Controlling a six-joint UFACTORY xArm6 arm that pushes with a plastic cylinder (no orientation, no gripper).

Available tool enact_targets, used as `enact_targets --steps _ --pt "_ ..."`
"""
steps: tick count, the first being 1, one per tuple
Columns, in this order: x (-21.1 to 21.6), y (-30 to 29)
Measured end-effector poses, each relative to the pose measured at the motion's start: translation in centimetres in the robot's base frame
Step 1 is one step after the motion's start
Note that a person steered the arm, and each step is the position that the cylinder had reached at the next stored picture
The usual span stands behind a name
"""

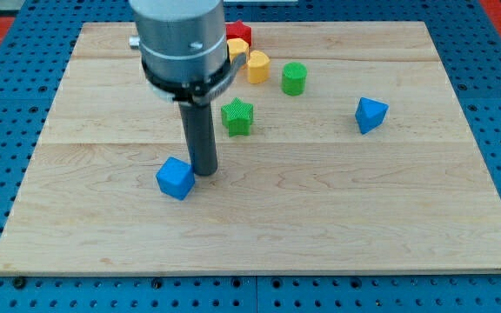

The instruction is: Place the cube left to the green star

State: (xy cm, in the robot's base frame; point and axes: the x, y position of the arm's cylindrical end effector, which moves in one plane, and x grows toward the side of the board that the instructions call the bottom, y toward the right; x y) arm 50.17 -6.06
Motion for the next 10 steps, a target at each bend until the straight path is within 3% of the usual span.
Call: enact_targets --steps 2,3,4,5,6,8,9,10 --pt "1.7 -4.3" --pt "2.5 -1.6" --pt "2.7 -4.1" --pt "5.4 -5.6" --pt "4.5 -10.4" --pt "-5.9 -2.3" --pt "-4.6 3.6" --pt "-4.6 5.0"
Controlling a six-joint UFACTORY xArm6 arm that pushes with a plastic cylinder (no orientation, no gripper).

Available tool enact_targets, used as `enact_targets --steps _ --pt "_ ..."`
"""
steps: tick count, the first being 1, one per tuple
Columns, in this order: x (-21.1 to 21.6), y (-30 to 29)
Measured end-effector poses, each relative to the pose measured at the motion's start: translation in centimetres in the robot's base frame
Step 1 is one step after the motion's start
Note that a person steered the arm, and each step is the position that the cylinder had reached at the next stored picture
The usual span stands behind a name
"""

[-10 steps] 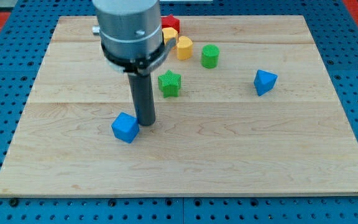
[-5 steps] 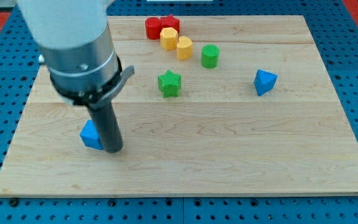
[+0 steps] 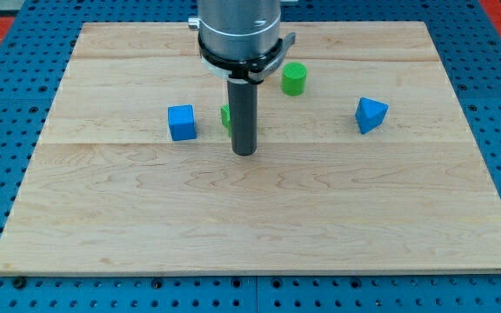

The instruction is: Place the cube left to the green star

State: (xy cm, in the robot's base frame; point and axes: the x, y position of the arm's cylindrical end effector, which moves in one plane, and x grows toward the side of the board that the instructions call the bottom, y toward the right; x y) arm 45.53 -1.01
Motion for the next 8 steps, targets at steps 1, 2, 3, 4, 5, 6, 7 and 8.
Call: enact_targets --steps 1,2,3,4,5,6,7,8 --pt "0.0 -6.6" --pt "-2.2 -13.3" --pt "-3.7 -11.8" --pt "-3.2 -11.7" --pt "-1.3 -11.7" --pt "-0.7 -7.7" --pt "-0.9 -5.6" --pt "-2.0 -6.6"
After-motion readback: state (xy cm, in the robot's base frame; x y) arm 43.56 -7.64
